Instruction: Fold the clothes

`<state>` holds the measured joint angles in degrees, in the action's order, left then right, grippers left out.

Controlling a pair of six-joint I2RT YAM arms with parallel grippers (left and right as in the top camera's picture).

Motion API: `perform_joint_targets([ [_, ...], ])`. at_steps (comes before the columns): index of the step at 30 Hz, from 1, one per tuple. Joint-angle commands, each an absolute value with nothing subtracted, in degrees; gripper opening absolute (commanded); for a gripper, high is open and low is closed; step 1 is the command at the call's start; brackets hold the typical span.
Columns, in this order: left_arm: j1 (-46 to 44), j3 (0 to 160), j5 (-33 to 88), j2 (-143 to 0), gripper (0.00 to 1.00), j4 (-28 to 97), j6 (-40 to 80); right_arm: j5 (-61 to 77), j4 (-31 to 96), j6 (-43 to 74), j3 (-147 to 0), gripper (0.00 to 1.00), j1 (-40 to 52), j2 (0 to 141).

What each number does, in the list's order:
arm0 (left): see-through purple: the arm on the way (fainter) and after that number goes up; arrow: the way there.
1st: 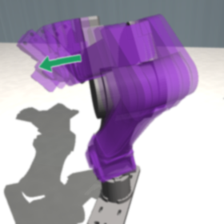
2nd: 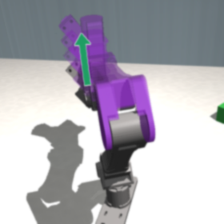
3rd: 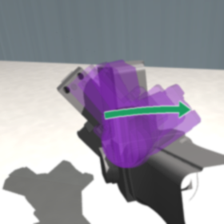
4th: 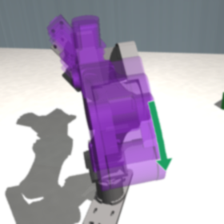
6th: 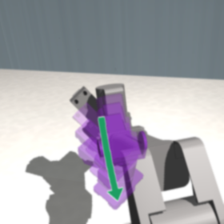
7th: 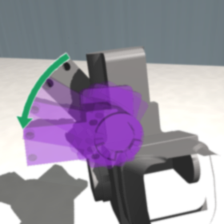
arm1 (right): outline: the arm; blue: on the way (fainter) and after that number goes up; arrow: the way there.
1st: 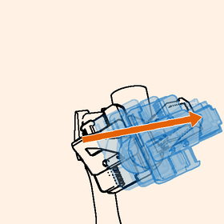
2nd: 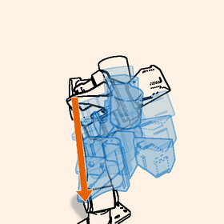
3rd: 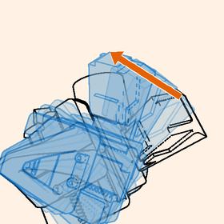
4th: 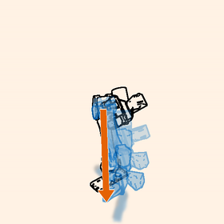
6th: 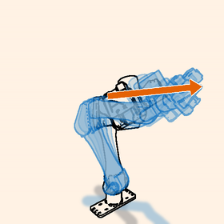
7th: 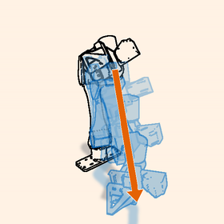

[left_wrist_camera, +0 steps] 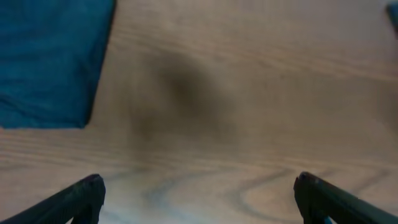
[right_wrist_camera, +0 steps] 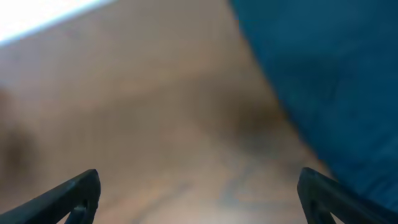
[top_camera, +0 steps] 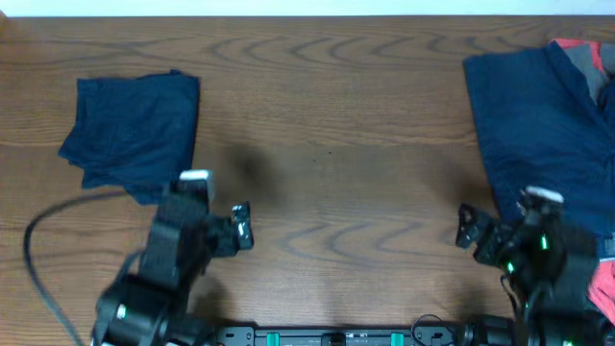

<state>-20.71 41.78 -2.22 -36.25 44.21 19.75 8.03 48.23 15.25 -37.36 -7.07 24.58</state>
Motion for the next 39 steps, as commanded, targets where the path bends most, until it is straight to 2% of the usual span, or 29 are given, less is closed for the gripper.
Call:
perform_joint_targets([
  [1, -20.9, 36.8, -5.6, -31.0, 0.98, 42.2, 20.9, 5.4, 46.5, 15.0, -34.7, 0.99, -7.4, 17.9],
  [5, -21.0, 35.6, -5.4, -28.4, 0.98, 41.7, 20.9, 5.4, 47.4, 14.9, -34.6, 0.99, -7.4, 13.9],
  [23, -21.0, 35.6, -5.4, -28.4, 0.98, 41.8, 20.9, 5.4, 62.7, 15.0, -34.6, 0.99, -7.4, 13.8],
  [27, -21.0, 35.6, -5.4, -28.4, 0.98, 41.7, 20.9, 5.5, 62.6, 14.9, -34.6, 0.99, -7.4, 13.8],
  [32, -21.0, 35.6, -5.4, -28.4, 0.98, 41.8, 20.9, 6.3, 56.1, 11.8, -31.7, 0.99, -7.5, 12.6],
  [39, -21.0, 35.6, -5.4, -28.4, 0.98, 41.8, 20.9, 16.3, 30.3, 7.2, -17.6, 0.99, -6.3, 6.3],
])
